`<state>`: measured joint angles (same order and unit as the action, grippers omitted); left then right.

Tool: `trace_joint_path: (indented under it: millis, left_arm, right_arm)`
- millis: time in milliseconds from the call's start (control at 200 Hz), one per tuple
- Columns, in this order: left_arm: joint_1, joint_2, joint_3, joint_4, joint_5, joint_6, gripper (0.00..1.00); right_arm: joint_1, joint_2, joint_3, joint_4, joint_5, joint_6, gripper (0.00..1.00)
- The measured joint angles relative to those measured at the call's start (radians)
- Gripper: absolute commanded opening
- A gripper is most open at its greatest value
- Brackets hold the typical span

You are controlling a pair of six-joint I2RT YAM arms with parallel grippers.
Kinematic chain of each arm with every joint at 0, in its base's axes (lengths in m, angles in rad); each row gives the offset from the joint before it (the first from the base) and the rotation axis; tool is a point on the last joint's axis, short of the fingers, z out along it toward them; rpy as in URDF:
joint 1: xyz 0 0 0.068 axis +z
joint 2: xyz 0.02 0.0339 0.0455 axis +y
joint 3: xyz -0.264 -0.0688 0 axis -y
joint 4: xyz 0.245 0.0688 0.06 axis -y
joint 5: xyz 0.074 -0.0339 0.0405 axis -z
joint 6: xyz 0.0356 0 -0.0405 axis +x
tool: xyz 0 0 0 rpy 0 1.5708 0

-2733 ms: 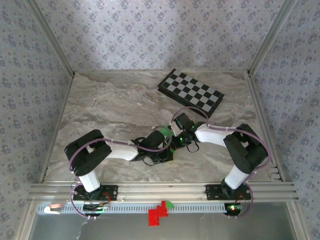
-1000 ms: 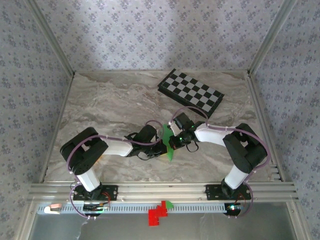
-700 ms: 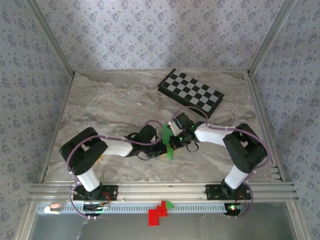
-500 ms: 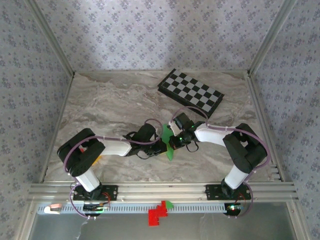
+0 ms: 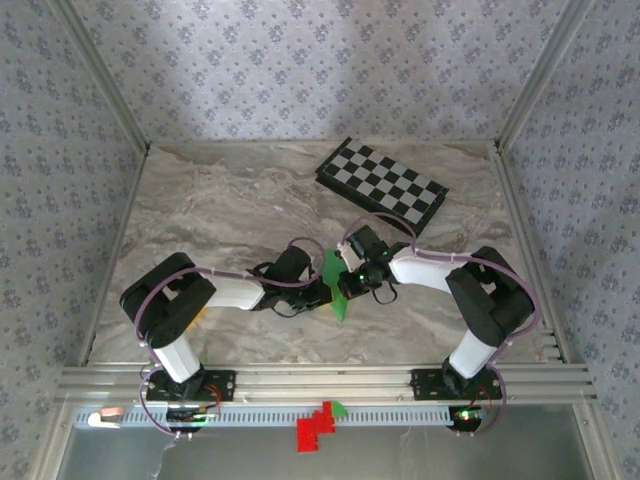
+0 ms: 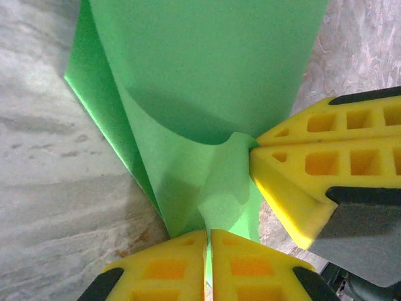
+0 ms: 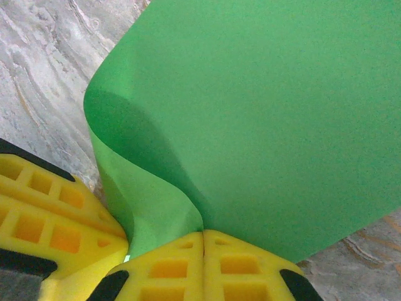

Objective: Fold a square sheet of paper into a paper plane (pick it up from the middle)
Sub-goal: Third fold the triangle at the center of the table.

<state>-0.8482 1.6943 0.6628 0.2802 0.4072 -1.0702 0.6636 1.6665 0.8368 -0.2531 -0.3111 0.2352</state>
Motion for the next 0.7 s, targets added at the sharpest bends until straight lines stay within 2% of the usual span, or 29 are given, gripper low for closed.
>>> trace_joint_path:
  millis: [275,700]
  left_arm:
    - [0.042,-0.059,0.0,-0.016,0.012,0.011,0.13]
    - [0.054,-0.014,0.051,-0.01,0.057,0.014,0.14]
  right_arm:
    - [0.0,0.0,0.0,0.0,0.0,0.0,0.02]
    - [0.0,0.0,0.0,0.0,0.0,-0.004,0.02]
